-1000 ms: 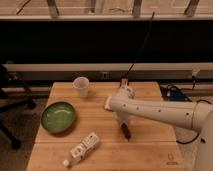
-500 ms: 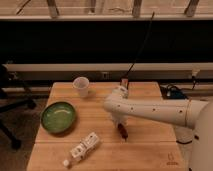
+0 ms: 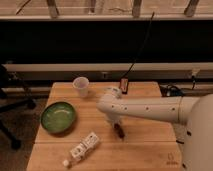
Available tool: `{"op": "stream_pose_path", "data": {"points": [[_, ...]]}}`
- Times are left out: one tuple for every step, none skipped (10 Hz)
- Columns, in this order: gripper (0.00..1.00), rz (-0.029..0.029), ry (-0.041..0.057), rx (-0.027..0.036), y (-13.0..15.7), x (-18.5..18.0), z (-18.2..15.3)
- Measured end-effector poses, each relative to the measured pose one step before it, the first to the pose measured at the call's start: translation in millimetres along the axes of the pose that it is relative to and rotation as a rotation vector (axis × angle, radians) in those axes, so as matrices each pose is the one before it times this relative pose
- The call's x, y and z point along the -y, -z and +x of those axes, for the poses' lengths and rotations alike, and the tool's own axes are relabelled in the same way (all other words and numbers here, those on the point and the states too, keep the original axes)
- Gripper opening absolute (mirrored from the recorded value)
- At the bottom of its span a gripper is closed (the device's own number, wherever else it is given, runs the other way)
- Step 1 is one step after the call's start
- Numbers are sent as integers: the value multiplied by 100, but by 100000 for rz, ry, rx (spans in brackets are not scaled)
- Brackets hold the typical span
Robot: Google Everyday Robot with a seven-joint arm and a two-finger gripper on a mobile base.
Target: Drag the pepper across the table
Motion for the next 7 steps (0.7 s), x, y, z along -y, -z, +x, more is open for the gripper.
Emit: {"op": "stream_pose_path", "data": {"points": [[20, -394, 1699, 50, 107, 684, 44], [20, -368, 1685, -150, 156, 710, 130], [20, -467, 1417, 47, 87, 598, 79], [20, -221, 411, 53, -10, -34, -15], [20, -305, 808, 56, -29, -43, -5], [20, -292, 1609, -49, 66, 683, 173], [20, -83, 1541, -160, 157, 926, 255]]}}
